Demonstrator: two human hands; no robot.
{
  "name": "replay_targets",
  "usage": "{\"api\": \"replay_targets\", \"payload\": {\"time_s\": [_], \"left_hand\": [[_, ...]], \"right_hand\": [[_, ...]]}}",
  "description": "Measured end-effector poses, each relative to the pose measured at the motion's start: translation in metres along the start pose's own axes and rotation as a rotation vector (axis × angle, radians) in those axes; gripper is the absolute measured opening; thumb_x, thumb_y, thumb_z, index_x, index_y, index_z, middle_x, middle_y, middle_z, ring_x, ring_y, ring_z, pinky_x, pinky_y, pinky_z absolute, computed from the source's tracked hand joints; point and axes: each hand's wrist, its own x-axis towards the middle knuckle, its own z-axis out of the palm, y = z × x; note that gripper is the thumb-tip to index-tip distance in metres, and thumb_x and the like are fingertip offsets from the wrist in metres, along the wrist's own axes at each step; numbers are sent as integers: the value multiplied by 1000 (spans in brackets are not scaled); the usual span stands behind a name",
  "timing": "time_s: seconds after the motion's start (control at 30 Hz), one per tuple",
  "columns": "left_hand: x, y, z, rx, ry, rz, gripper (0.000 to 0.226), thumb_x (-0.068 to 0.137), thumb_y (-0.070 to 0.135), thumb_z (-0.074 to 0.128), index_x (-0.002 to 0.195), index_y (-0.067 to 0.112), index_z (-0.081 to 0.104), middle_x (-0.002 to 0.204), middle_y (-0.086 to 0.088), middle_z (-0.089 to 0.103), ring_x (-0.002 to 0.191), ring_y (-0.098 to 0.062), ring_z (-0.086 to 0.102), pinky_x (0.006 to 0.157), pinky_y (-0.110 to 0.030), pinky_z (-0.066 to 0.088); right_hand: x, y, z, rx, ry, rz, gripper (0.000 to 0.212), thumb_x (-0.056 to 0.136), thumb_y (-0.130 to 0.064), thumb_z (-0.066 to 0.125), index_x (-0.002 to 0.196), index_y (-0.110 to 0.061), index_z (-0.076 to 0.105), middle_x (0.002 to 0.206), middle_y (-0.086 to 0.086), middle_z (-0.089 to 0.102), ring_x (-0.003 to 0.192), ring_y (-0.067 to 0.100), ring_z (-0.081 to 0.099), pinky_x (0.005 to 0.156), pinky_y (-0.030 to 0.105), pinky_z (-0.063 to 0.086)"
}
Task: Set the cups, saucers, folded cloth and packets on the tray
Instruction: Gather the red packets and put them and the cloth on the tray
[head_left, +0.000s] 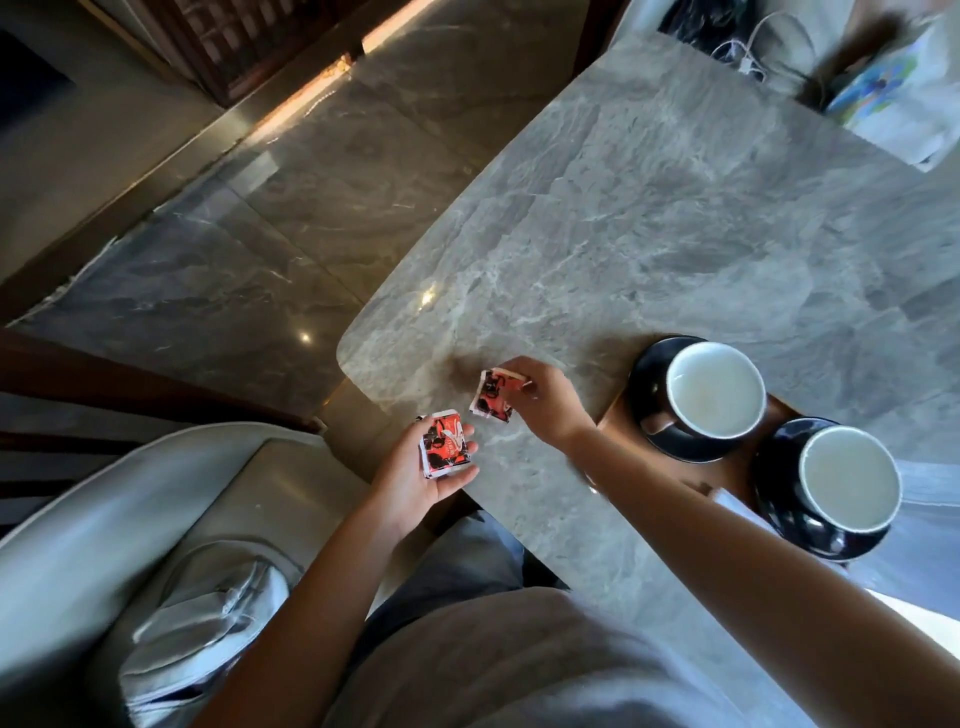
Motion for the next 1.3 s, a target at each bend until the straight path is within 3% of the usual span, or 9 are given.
{"api": "replay_targets", "payload": {"time_s": [0.2,0.33,0.43,0.53,0.6,0.7,0.9,1.1,1.3], "left_hand": [[12,-2,28,108,-8,-58,53,92,52,39,116,8,57,104,-15,66,91,-25,63,73,-38,55],[13,-7,49,230,-208,-126,61,84,58,44,118,9,59,103,-16,69,94,-27,66,70,-35,57],[13,-16,68,288,-381,-204,53,80,45,53,117,7,59,97,-16,68,88,-27,65,72,-37,59],[14,-31,88,406,-429,-209,36,84,9,49,120,3,50,94,-19,65,77,-26,66,67,-38,60],[14,-39,98,491,-453,-183,39,80,-6,49,119,3,48,93,-21,63,73,-28,66,63,-37,60],[13,-47,107,566,-485,-175,41,71,-5,58,109,9,52,91,-20,66,75,-28,66,63,-36,60],[14,-62,118,664,-500,-207,33,87,-10,45,112,10,50,81,-12,72,71,-24,68,62,-34,60],[9,-68,123,757,-481,-211,39,89,-10,43,121,12,46,94,-15,65,79,-27,65,69,-38,58],[6,-71,129,806,-476,-240,38,89,-10,43,122,7,44,100,-20,61,83,-29,63,66,-36,57]], "right_hand": [[-43,2,-38,278,-101,-139,19,84,2,64,91,-16,66,84,-4,66,75,4,61,72,21,49],[-62,4,-54,149,-75,-141,27,81,0,66,90,-26,62,85,4,69,76,20,68,75,43,56],[-75,7,-64,10,4,-104,24,80,-5,64,90,-27,62,84,1,71,75,20,68,72,43,56],[-90,12,-75,-76,118,-107,18,78,-11,64,89,-24,63,84,-4,64,69,15,62,67,37,54],[-98,19,-81,-144,183,-84,16,76,-13,64,90,-22,63,88,-3,57,69,14,58,67,38,52],[-109,30,-85,-131,232,-26,18,76,-16,64,93,-23,61,90,-5,53,72,11,54,71,37,51],[-119,44,-89,-9,247,-36,17,77,-4,62,89,-16,62,86,-11,53,80,1,51,70,13,38],[-122,52,-92,178,175,73,13,85,-21,68,90,-9,69,92,-1,61,86,14,61,80,31,49],[-115,53,-93,176,197,87,9,82,-8,66,78,-15,70,71,-14,60,66,-4,56,70,15,44]]}}
